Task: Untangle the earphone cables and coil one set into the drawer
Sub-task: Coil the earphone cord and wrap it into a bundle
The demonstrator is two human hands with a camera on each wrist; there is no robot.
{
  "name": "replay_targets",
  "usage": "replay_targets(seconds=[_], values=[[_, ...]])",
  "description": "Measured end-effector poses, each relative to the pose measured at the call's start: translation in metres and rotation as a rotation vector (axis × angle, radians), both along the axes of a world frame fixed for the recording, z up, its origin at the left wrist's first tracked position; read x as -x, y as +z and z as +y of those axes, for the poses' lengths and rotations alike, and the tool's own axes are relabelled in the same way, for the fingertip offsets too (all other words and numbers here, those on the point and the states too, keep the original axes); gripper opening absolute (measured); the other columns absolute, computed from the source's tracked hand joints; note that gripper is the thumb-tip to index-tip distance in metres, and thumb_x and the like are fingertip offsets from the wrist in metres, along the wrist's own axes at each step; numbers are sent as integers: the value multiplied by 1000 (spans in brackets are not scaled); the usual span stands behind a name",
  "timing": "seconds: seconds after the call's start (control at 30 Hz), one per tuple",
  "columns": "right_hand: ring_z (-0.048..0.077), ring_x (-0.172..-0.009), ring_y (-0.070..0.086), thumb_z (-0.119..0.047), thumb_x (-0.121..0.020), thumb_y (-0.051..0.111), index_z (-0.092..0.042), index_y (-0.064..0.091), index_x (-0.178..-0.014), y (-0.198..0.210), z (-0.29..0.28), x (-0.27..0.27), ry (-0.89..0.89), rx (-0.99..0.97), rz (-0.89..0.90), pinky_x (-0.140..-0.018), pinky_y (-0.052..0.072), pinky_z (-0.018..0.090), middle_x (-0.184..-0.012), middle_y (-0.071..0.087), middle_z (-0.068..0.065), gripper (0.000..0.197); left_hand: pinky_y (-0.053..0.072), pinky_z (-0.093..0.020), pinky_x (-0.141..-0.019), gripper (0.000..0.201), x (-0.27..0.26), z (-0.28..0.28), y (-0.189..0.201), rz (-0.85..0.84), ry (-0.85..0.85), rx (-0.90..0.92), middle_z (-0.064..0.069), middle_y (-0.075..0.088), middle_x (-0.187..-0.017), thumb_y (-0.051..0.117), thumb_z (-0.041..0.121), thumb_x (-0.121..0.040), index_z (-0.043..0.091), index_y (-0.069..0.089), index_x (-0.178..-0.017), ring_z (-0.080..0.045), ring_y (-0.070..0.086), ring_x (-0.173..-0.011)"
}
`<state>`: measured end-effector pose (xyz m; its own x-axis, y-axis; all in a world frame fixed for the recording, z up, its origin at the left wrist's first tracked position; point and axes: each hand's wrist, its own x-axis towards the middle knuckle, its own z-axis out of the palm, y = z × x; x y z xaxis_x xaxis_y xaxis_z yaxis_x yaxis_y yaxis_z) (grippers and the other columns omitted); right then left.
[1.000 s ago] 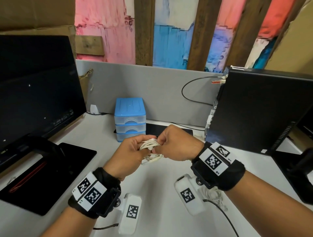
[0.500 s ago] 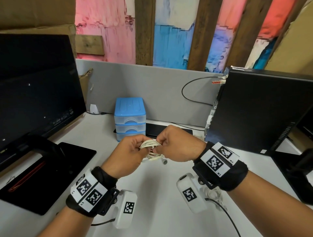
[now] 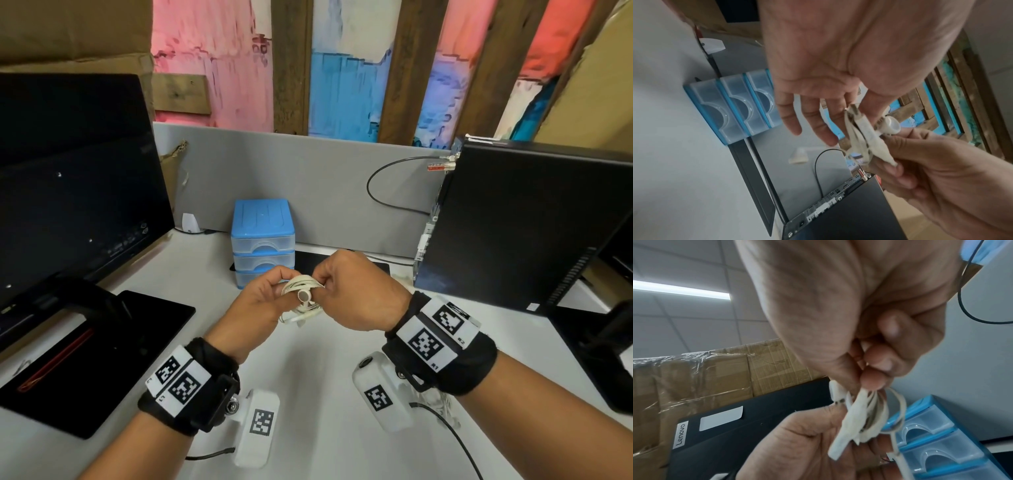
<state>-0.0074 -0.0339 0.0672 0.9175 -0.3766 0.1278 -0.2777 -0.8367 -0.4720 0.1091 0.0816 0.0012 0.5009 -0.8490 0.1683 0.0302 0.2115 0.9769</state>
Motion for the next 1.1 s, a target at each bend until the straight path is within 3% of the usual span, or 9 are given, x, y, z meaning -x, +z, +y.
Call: replay_targets(seconds=[0.2, 0.33, 0.4, 0.47, 0.57, 0.7, 0.87, 1.0, 1.1], values=[[-3, -45, 47, -23, -90, 64, -15, 70, -74, 0, 6, 1, 31, -11, -86, -41, 30, 12, -48, 44, -8, 19, 48, -32, -79, 34, -16, 10, 4, -84, 86, -40, -5, 69, -97, 81, 29, -60, 16, 66, -88, -19, 62, -87], [5, -44, 45, -25, -91, 64, -17, 69, -73, 0, 10, 1, 49, -64, -137, -43, 32, 14, -50, 51, -5, 20, 52, -32, -86, 79, -32, 16, 1, -4, 92, -169, -6, 58, -133, 88, 37, -50, 27, 57, -121, -19, 63, -108], [6, -41, 44, -22, -92, 64, -15, 70, -75, 4, 13, 1, 67, -97, -173, -43, 33, 13, -49, 53, -5, 19, 51, -38, -94, 105, -35, 19, -1, 84, -5, -247, -2, 57, -135, 95, 44, -44, 29, 46, -137, -19, 64, -112], [6, -41, 43, -21, -91, 65, -14, 71, -78, 7, 15, 1, 82, -131, -203, -43, 35, 13, -49, 51, -6, 17, 51, -43, -97, 113, -31, 20, -2, 145, -128, -294, -7, 62, -131, 96, 47, -42, 23, 43, -140, -27, 64, -115], [5, -42, 42, -22, -91, 65, -14, 73, -80, 8, 16, -2, 90, -153, -207, -43, 34, 14, -52, 53, -5, 15, 57, -40, -89, 87, -24, 19, 0, 284, -273, -198, -17, 67, -121, 97, 35, -47, 13, 61, -123, -39, 64, -112], [6, -41, 40, -23, -91, 65, -12, 71, -76, 2, 13, -4, 73, -179, -162, -42, 32, 15, -50, 51, -7, 19, 60, -32, -77, 63, -29, 19, 3, 321, -185, -132, -16, 71, -107, 93, 20, -55, 10, 69, -112, -30, 71, -96], [3, -41, 45, -25, -90, 66, -16, 70, -73, -6, 10, -7, 36, -144, -105, -45, 32, 15, -49, 50, -8, 19, 59, -34, -75, 39, -22, 16, 4, 134, -69, -241, -11, 71, -93, 73, 15, -71, 11, 69, -109, -22, 69, -83], [2, -40, 44, -22, -90, 64, -23, 64, -65, -10, 11, -6, 33, -115, -85, -44, 30, 14, -47, 48, -10, 25, 55, -25, -69, 22, -12, 7, 4, 3, 115, -207, -11, 71, -92, 70, 0, -79, 4, 70, -100, -18, 67, -79], [5, -43, 43, -22, -90, 65, -17, 67, -68, -15, 12, -8, 23, -109, -75, -46, 31, 16, -50, 48, -10, 22, 56, -28, -72, 27, -8, 3, 2, -82, 227, -168, -15, 72, -99, 60, -11, -85, 7, 69, -103, -20, 68, -81]])
